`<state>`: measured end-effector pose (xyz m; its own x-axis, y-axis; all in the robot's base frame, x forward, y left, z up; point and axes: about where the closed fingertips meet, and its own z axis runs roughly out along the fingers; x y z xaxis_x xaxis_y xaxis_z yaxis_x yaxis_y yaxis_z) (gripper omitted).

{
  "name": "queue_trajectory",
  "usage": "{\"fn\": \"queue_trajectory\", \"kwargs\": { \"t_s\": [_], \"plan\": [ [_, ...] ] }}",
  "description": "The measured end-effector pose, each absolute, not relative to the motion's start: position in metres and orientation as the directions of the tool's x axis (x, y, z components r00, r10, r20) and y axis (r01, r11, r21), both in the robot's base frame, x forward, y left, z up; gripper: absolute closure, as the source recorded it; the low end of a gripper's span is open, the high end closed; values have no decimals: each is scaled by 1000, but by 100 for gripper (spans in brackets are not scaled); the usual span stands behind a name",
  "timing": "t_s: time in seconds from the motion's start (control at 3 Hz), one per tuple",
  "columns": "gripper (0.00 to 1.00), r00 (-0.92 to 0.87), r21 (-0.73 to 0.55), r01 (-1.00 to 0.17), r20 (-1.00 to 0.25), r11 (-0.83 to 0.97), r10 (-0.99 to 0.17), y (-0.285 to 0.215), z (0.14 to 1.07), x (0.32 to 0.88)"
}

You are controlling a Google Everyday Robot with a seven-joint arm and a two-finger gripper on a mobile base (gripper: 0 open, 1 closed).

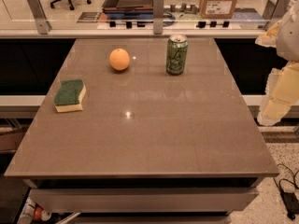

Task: Pick green can

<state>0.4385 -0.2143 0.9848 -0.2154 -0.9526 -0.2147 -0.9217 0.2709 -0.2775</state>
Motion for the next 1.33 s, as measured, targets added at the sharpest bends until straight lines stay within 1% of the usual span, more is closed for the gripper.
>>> {"fn": "queue_trajectory", "kwargs": {
  "t_s": [0.67, 1.33],
  "plan": [
    [0, -220, -289, -914, -232, 283, -947, -214, 986, 442],
    [0, -260, -304, -875, -360, 376, -896, -207, 979, 465]
  ]
}}
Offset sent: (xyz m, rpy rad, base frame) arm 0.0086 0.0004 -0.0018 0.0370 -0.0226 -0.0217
